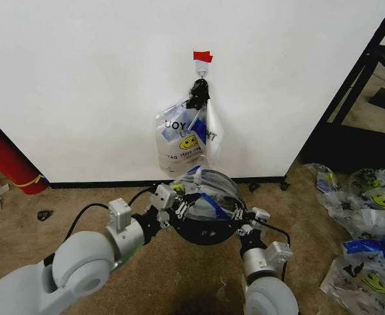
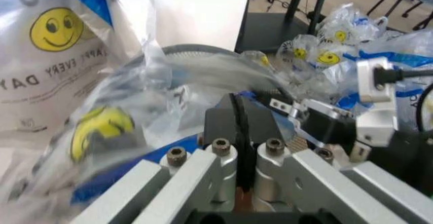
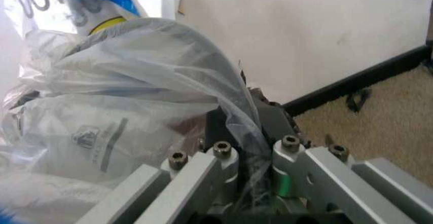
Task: Pick up the garbage bag from the wall and place it over the trash bin.
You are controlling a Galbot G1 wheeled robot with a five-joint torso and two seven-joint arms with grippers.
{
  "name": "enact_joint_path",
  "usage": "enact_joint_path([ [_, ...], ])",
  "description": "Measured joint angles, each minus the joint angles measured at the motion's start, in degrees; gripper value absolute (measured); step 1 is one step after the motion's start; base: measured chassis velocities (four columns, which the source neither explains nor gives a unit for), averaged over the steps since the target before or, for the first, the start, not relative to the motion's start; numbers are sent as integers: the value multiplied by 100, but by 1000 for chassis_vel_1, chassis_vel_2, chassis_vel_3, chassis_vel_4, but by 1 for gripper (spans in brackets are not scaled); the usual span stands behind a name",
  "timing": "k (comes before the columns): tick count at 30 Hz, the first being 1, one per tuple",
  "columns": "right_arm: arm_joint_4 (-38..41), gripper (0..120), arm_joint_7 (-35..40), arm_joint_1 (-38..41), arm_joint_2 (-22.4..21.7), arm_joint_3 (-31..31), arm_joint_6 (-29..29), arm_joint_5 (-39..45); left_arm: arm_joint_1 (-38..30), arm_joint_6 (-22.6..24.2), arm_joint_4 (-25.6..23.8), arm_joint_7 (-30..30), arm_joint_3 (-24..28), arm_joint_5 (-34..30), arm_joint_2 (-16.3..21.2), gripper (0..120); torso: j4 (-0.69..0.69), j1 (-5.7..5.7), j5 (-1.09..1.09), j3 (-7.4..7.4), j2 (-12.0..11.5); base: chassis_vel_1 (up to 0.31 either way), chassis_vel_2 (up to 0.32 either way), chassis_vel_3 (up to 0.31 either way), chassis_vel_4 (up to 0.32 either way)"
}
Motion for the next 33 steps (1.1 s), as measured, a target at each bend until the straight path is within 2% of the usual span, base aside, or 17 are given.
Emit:
enact_joint_path([
  [4,21,0,89,17,57,47,-97,87,400,-72,-136,-56,-115,114,-27,0,1,0,0,0,0,0,0,0,0],
  [7,54,0,182,-18,130,134,-168,183,739,-129,-211,-67,-152,252,-100,0,-4,0,-2,0,0,0,0,0,0],
  [13,124,0,325,14,193,262,-285,474,1236,-201,-373,-63,-258,454,-150,0,2,0,0,0,0,0,0,0,0],
  [15,217,0,378,-32,233,360,-325,608,1274,-233,-361,-50,-252,481,-181,0,-4,0,0,0,0,0,0,0,0],
  [20,369,0,431,-83,273,468,-381,815,1477,-323,-232,-41,-264,623,-297,0,1,0,0,0,0,0,0,0,0],
  [33,371,0,536,-70,302,701,-403,1205,2064,-512,-53,14,-386,960,-598,0,-1,0,0,0,0,0,0,0,0],
])
